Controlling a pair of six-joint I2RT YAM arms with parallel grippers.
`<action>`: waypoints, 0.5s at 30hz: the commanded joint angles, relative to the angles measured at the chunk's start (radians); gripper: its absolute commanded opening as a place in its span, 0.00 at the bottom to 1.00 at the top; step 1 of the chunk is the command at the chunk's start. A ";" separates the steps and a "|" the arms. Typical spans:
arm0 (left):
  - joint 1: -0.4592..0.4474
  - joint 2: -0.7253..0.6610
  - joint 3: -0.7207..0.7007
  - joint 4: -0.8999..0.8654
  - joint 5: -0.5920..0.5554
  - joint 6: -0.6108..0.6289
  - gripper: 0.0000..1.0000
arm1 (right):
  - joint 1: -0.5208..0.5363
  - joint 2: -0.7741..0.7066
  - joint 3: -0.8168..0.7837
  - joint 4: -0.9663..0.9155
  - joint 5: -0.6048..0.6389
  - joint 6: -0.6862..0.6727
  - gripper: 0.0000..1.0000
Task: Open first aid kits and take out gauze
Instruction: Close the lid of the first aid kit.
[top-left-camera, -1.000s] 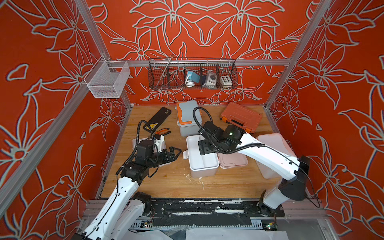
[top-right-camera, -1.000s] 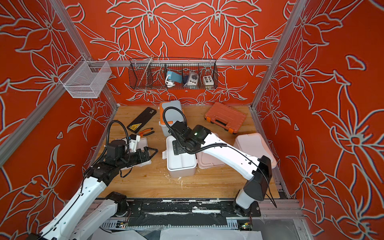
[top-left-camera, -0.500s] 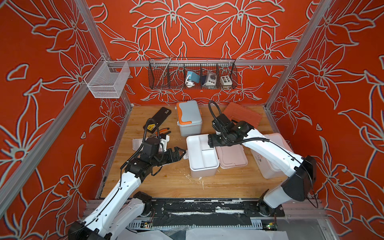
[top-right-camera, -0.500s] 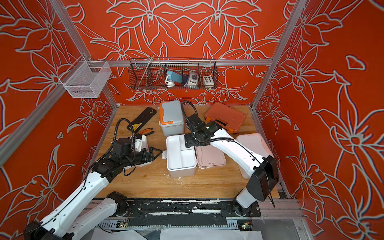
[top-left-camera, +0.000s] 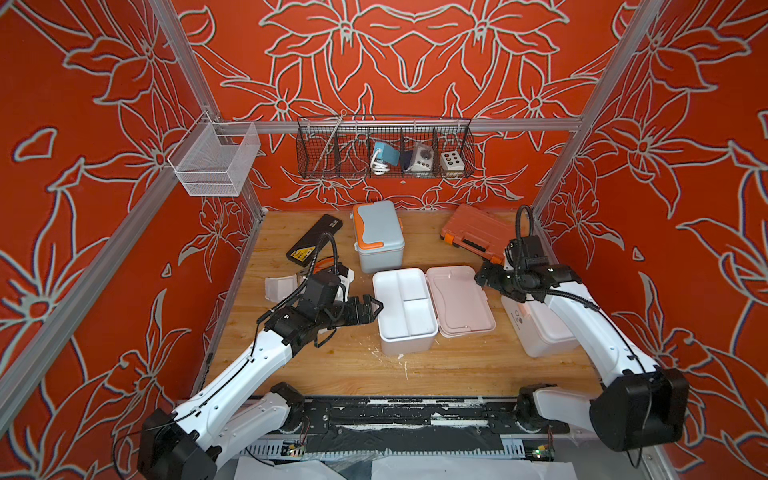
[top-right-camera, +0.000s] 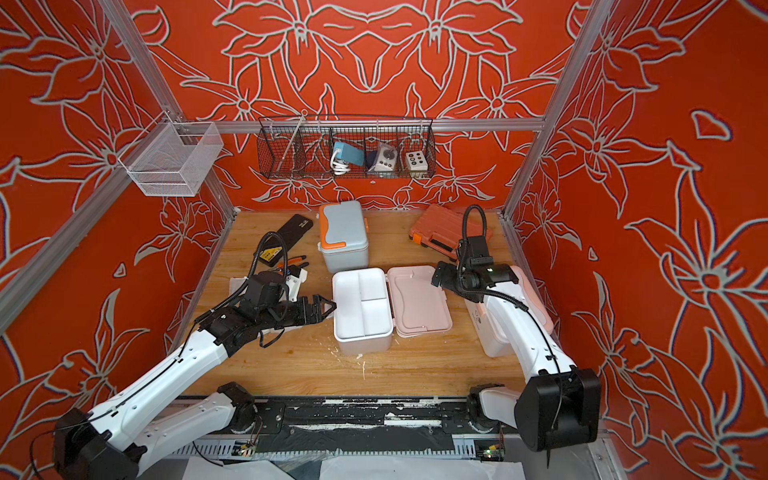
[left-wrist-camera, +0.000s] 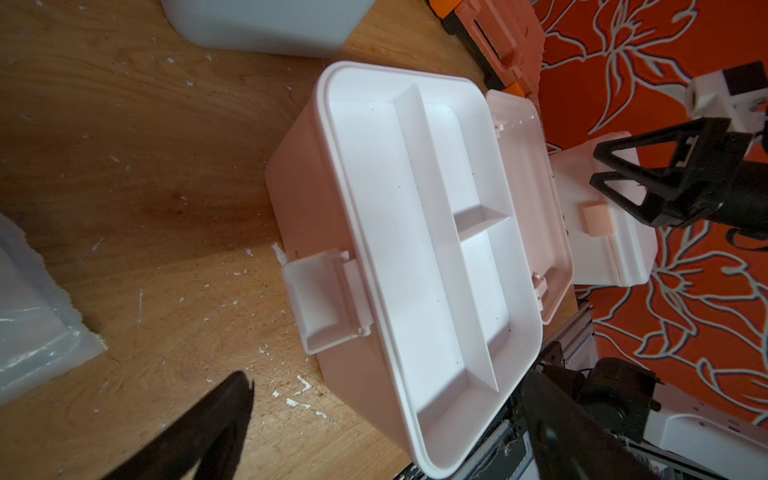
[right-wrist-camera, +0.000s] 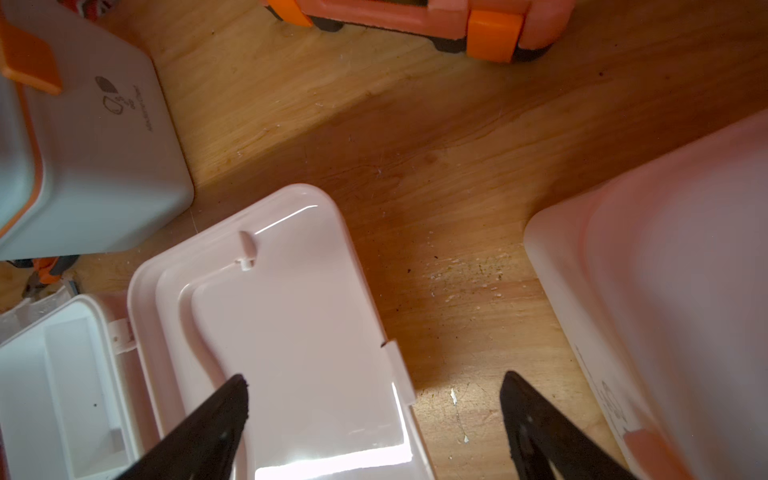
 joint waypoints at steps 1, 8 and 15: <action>-0.004 0.019 -0.011 0.039 0.032 0.015 0.98 | -0.048 -0.030 -0.072 0.148 -0.202 0.019 0.96; -0.004 0.065 -0.050 0.112 0.088 -0.006 0.98 | -0.060 0.050 -0.154 0.294 -0.384 0.047 0.97; -0.004 0.085 -0.089 0.201 0.181 -0.035 0.98 | -0.060 0.091 -0.197 0.355 -0.476 0.054 0.98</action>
